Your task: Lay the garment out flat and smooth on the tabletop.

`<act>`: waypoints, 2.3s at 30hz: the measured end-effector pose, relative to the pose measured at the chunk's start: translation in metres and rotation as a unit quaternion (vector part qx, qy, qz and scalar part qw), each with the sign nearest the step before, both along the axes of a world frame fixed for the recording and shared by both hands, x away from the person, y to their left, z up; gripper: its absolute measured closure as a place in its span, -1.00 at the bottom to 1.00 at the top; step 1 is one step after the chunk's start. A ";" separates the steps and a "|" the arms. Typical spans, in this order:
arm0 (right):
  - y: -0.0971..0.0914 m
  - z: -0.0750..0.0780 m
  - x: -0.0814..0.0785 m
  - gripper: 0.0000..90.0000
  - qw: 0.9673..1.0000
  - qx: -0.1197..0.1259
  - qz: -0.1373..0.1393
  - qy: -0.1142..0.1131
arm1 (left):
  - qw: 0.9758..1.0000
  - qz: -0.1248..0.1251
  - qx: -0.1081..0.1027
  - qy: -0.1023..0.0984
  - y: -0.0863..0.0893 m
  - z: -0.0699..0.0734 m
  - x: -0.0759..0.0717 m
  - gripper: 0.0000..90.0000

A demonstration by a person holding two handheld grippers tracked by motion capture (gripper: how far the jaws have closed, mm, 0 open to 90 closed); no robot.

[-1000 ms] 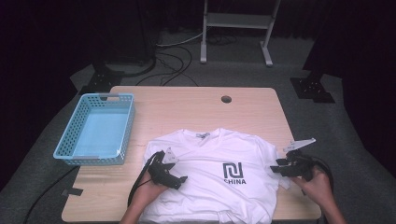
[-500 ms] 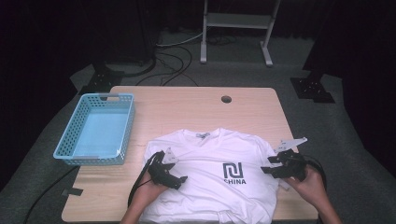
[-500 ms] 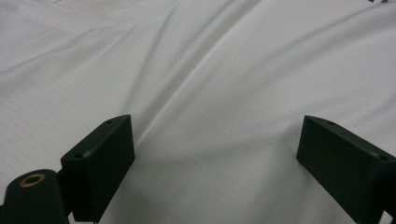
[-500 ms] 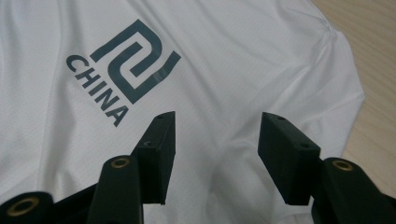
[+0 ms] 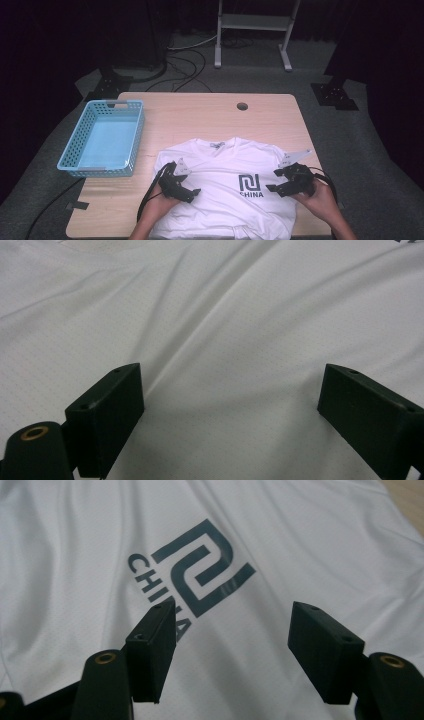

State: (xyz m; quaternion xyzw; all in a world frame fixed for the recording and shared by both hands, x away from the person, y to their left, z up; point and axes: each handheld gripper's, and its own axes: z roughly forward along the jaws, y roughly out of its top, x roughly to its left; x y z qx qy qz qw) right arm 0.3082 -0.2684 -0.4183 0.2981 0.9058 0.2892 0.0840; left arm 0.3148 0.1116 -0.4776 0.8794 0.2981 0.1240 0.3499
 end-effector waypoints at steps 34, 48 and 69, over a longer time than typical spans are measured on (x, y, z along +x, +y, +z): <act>-0.062 -0.047 -0.016 -0.50 1.000 -0.023 0.018 0.007 | 0.999 -0.032 -0.016 -0.010 -0.059 -0.004 -0.018 -0.81; -0.027 -0.036 -0.006 -0.61 0.999 -0.018 0.028 0.011 | 0.999 -0.018 -0.023 -0.028 -0.006 0.026 -0.006 -0.73; -0.015 -0.047 0.000 -0.60 0.999 -0.026 0.038 0.006 | 0.998 -0.039 -0.037 0.032 0.052 0.015 -0.007 0.20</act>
